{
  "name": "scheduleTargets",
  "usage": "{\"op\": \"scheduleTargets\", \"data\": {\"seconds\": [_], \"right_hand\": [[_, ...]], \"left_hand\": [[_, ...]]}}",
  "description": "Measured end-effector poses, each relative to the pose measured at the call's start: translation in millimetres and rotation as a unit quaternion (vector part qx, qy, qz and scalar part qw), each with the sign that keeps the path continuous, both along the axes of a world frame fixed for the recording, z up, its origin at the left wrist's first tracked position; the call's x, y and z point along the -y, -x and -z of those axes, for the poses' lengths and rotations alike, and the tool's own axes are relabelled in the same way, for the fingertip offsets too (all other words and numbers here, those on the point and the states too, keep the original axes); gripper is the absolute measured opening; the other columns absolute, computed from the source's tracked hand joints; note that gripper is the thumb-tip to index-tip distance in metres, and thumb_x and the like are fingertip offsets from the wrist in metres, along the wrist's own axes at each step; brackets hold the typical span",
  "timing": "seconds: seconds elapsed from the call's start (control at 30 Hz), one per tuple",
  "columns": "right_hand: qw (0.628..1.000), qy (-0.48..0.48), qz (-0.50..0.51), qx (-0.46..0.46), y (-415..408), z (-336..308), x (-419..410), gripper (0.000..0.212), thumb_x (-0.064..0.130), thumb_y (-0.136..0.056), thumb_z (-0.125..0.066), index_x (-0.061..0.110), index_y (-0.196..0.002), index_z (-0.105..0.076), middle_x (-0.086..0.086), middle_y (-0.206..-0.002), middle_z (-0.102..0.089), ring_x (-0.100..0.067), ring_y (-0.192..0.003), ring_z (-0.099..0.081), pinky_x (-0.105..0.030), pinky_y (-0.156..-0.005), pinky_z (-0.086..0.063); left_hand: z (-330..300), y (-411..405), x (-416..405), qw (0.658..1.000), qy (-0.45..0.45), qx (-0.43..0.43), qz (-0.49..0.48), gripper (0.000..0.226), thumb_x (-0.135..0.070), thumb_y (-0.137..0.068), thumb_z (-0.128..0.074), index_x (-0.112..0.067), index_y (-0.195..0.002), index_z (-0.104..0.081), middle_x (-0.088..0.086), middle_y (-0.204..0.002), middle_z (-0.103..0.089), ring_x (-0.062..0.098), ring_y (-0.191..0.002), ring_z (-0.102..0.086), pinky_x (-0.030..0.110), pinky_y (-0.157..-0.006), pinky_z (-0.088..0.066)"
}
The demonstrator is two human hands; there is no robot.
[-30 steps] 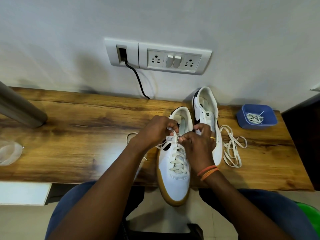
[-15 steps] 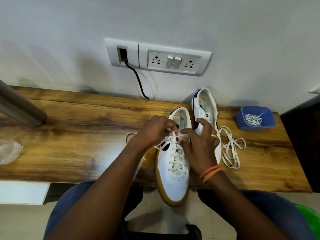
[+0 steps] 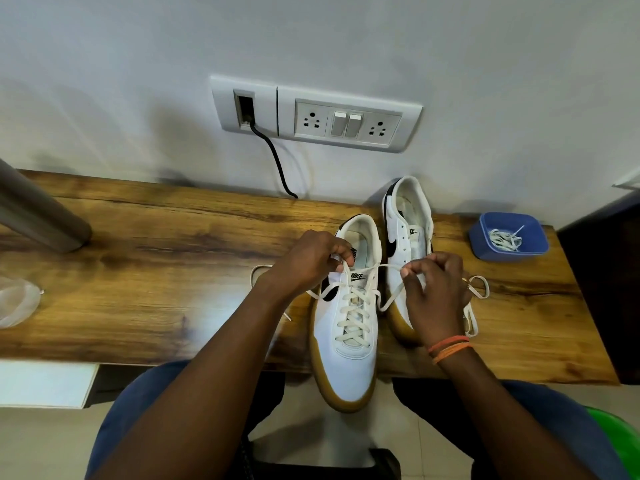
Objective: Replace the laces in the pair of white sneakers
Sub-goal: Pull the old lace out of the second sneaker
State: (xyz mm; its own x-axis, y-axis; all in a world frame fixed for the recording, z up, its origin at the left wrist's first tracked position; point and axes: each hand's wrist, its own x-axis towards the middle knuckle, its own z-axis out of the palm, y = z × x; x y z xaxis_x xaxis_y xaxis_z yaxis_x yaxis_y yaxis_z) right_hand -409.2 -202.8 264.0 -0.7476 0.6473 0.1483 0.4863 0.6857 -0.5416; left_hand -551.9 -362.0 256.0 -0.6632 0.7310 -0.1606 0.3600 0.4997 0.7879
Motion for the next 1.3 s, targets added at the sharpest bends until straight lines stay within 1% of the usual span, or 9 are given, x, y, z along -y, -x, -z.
{"op": "scheduleTargets", "data": {"seconds": [0.17, 0.3, 0.37, 0.47, 0.57, 0.73, 0.93, 1.1, 1.3], "right_hand": [[0.999, 0.039, 0.021, -0.027, 1.6, 1.3, -13.5, 0.009, 0.004, -0.091, -0.058, 0.004, -0.087, -0.066, -0.016, -0.098, -0.056, -0.028, -0.096, -0.053, -0.02, -0.076, -0.028], [0.995, 0.068, 0.073, -0.009, -8.9, 2.9, -41.3, 0.017, 0.007, -0.094, -0.055, -0.002, -0.084, -0.064, -0.016, -0.084, -0.059, -0.038, -0.092, -0.055, -0.035, -0.077, -0.04], [0.992, 0.12, 0.047, -0.003, -15.2, 2.6, -43.0, 0.015, 0.009, -0.092, -0.059, 0.007, -0.079, -0.066, -0.011, -0.081, -0.063, -0.037, -0.083, -0.061, -0.051, -0.077, -0.052], [0.983, 0.176, -0.021, 0.037, -23.6, 2.8, -29.2, 0.017, 0.008, -0.09, -0.064, 0.015, -0.075, -0.067, -0.004, -0.076, -0.066, -0.028, -0.071, -0.066, -0.053, -0.067, -0.057], [0.987, 0.111, -0.091, 0.067, -23.9, 9.5, -17.6, 0.004, 0.012, -0.086, -0.07, 0.01, -0.09, -0.071, 0.0, -0.084, -0.064, -0.022, -0.079, -0.063, -0.046, -0.074, -0.056], [0.992, -0.008, -0.122, 0.0, -7.6, 3.9, 7.6, 0.024, 0.012, -0.088, -0.066, 0.012, -0.111, -0.067, -0.01, -0.118, -0.048, -0.013, -0.106, -0.048, -0.02, -0.088, -0.037], [0.978, -0.111, -0.173, 0.028, 2.6, 9.5, 39.8, 0.021, 0.016, -0.083, -0.071, 0.015, -0.104, -0.074, -0.015, -0.127, -0.051, -0.033, -0.12, -0.043, -0.046, -0.092, -0.046], [0.981, -0.073, -0.165, 0.074, 5.5, 13.1, 42.6, 0.007, 0.018, -0.08, -0.074, 0.021, -0.086, -0.076, -0.01, -0.132, -0.049, -0.032, -0.124, -0.039, -0.049, -0.092, -0.04], [0.991, -0.032, -0.129, 0.03, 5.0, 13.7, 47.6, 0.013, 0.005, -0.079, -0.075, 0.017, -0.077, -0.07, -0.009, -0.127, -0.041, -0.027, -0.118, -0.041, -0.037, -0.088, -0.028]], "left_hand": [[0.8, 0.5, 1.5, 1.0, -0.003, -0.002, 0.0, 0.022, 0.001, -0.086, -0.067, -0.016, -0.096, -0.076, -0.001, -0.12, -0.07, 0.009, -0.108, -0.062, 0.002, -0.077, -0.036], [3.3, 1.4, 0.7, 1.0, -0.006, -0.005, 0.004, 0.022, 0.0, -0.086, -0.068, -0.018, -0.097, -0.077, -0.003, -0.115, -0.072, 0.007, -0.101, -0.063, 0.011, -0.082, -0.045], [3.5, 1.1, 0.7, 1.0, -0.005, -0.005, 0.005, 0.022, -0.001, -0.086, -0.068, -0.017, -0.097, -0.077, -0.003, -0.115, -0.071, 0.005, -0.1, -0.062, 0.007, -0.079, -0.041], [4.7, 1.2, 0.8, 1.0, -0.012, -0.002, 0.01, 0.021, -0.004, -0.087, -0.069, -0.018, -0.1, -0.077, -0.002, -0.117, -0.071, 0.011, -0.109, -0.063, 0.013, -0.083, -0.041], [4.0, 0.3, 1.0, 1.0, -0.017, -0.004, 0.007, 0.021, -0.009, -0.088, -0.069, -0.02, -0.104, -0.077, 0.0, -0.127, -0.066, 0.01, -0.117, -0.059, 0.019, -0.092, -0.042], [3.9, 1.2, 1.3, 0.999, -0.031, 0.01, 0.006, 0.021, -0.008, -0.086, -0.071, -0.021, -0.101, -0.078, 0.003, -0.13, -0.065, 0.011, -0.125, -0.055, 0.024, -0.098, -0.042], [-2.5, -0.7, 5.0, 0.999, -0.041, 0.021, 0.028, 0.016, -0.009, -0.087, -0.071, -0.015, -0.1, -0.078, 0.002, -0.123, -0.068, -0.004, -0.114, -0.049, 0.026, -0.1, -0.043], [-1.6, -1.9, 3.7, 0.999, -0.035, 0.016, 0.025, 0.015, -0.011, -0.084, -0.074, -0.018, -0.097, -0.078, -0.003, -0.121, -0.068, -0.012, -0.101, -0.05, 0.009, -0.084, -0.039], [-1.8, -1.6, 3.7, 0.999, -0.037, 0.017, 0.02, 0.012, -0.009, -0.083, -0.073, -0.016, -0.092, -0.078, 0.002, -0.114, -0.07, 0.007, -0.106, -0.059, 0.001, -0.073, -0.035]]}}
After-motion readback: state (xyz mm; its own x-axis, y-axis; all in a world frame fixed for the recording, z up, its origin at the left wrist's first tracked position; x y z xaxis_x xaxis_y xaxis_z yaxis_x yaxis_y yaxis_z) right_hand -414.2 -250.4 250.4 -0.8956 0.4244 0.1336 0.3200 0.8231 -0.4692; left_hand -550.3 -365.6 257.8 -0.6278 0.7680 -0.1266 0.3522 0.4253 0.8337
